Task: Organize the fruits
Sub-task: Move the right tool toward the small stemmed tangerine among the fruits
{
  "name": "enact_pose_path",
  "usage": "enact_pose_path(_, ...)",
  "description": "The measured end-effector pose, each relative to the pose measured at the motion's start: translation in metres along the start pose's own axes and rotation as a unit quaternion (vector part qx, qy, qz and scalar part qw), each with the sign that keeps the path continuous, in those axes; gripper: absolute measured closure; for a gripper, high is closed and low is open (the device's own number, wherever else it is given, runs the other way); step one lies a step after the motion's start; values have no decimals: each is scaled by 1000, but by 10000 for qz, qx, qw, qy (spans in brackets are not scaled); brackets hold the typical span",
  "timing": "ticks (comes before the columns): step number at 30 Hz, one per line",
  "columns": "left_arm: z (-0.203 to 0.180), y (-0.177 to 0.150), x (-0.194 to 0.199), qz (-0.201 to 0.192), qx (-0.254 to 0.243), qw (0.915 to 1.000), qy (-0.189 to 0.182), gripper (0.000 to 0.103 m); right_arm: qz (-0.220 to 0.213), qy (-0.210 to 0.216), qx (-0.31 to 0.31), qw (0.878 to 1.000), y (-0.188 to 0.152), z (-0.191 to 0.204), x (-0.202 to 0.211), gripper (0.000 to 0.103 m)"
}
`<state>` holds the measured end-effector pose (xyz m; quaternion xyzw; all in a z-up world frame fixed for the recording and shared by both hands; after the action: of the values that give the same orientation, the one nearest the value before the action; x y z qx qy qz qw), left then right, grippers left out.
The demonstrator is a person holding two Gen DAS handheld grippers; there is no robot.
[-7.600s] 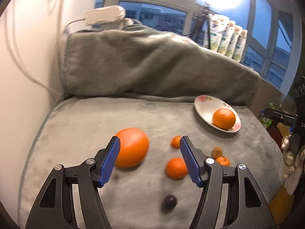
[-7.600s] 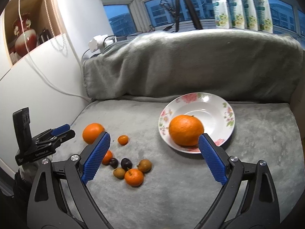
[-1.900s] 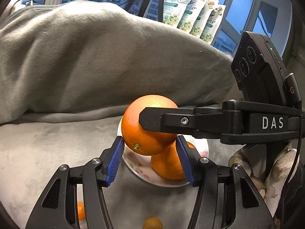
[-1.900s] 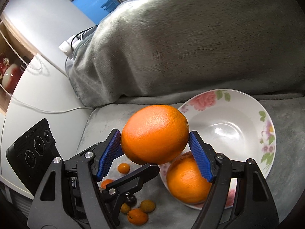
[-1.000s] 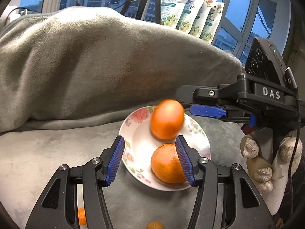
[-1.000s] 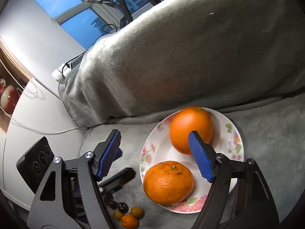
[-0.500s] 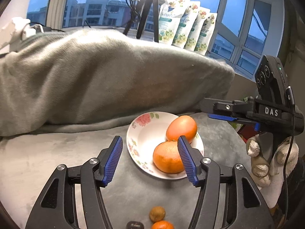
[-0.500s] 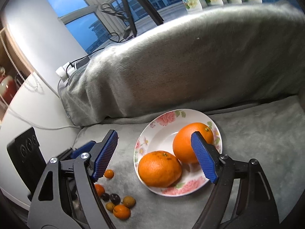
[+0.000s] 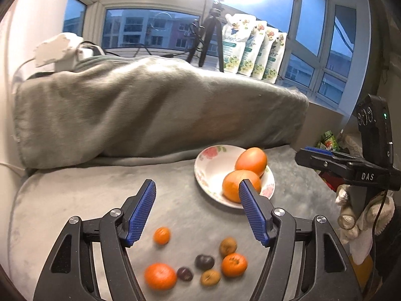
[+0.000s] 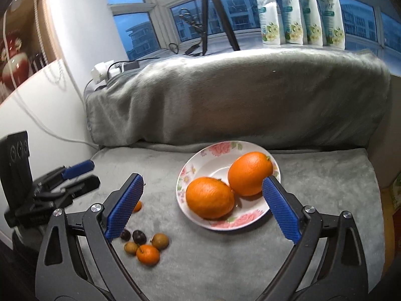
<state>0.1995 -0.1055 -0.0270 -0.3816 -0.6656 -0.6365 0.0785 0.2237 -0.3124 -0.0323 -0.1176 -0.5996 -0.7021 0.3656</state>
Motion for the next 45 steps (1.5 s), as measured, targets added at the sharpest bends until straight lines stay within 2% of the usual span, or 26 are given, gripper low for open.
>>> enact_pose_path(11,36,-38,17,190,297,9990,289,34,29,-63,652,9978,-49,40,8,5)
enact_pose_path(24,52,-90,7,633,731,9953,96,38,466,125,717,9963,-100,59,-12,6)
enact_pose_path(30,56,-102,3,750,783,9941,80,40,585,158,787,9951,-108,65,-19,10)
enact_pose_path(32,56,-104,1,791,788,9937,69,41,660,185,834,9942,-112,68,-23,14)
enact_pose_path(34,57,-106,0,818,793,9935,49,42,737,219,865,9933,-114,71,-27,22)
enact_pose_path(38,56,-107,-2,851,779,9933,17,42,897,286,924,9913,-119,74,-37,23)
enact_pose_path(42,56,-107,-3,874,766,9932,9,43,1006,323,958,9898,-122,77,-45,31)
enact_pose_path(45,56,-108,-5,910,756,9930,6,44,1054,349,939,9894,-124,77,-49,32)
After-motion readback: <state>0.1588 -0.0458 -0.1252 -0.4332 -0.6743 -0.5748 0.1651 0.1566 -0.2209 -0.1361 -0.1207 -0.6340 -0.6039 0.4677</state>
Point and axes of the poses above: each gripper's, at about its wrist camera, not at the fingertips, and x roughly against the way its jaws point, z to its left, y to its top, the point moved 5 cm from there along -x, roughly the way its jaws point, and after that the axes turned 3 degrees about z, right-handed, at the moved point
